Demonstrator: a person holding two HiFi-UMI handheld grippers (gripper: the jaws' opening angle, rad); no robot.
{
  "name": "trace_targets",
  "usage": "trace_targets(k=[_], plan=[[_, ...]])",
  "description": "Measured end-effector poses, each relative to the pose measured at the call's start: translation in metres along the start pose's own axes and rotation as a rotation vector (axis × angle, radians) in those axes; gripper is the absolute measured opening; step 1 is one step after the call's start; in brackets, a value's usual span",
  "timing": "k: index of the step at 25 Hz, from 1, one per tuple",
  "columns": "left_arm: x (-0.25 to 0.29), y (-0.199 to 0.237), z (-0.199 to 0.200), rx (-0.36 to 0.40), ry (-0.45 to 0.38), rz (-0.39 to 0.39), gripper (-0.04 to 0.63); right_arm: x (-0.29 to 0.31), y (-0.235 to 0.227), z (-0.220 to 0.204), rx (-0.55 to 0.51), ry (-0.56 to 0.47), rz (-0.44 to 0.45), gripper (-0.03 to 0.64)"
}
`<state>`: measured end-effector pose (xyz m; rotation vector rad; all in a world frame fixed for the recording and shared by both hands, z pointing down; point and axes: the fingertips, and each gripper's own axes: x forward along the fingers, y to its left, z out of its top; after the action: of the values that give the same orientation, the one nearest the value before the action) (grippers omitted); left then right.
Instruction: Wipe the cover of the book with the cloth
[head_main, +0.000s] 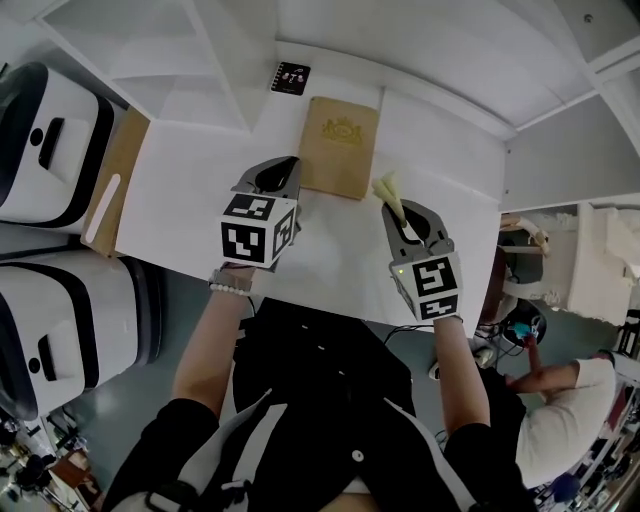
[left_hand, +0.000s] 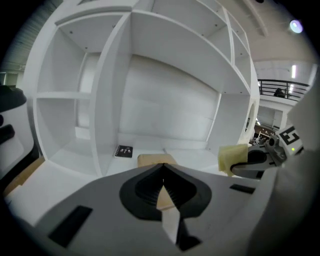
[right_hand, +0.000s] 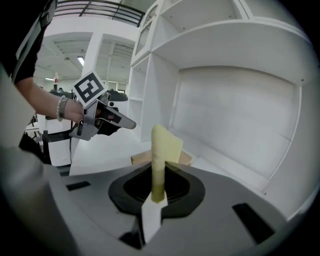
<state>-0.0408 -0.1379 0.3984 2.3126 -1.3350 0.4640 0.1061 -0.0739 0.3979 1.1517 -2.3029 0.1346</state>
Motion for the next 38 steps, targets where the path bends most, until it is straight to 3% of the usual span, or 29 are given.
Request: trace_targets(k=[8,16,25,38], plan=[[-0.055,-0.048,0.057,0.137,-0.168,-0.027,0.002,-0.048,0.008,0.065,0.021,-0.207,-0.039,0.035],[-0.100,-0.071,0.060,0.068,-0.245,-0.023,0.002,-0.079,0.021,0.087,0.015,-0.280,-0.060,0.035],[-0.121,-0.078,0.062,0.087,-0.277,0.002,0.002,-0.084,0.040,0.092,0.019,-0.304,-0.010,0.035],[-0.122,-0.088,0.063,0.079,-0.286,-0.025,0.002,-0.089,0.037,0.091,0.009,-0.304,-0.019,0.034]])
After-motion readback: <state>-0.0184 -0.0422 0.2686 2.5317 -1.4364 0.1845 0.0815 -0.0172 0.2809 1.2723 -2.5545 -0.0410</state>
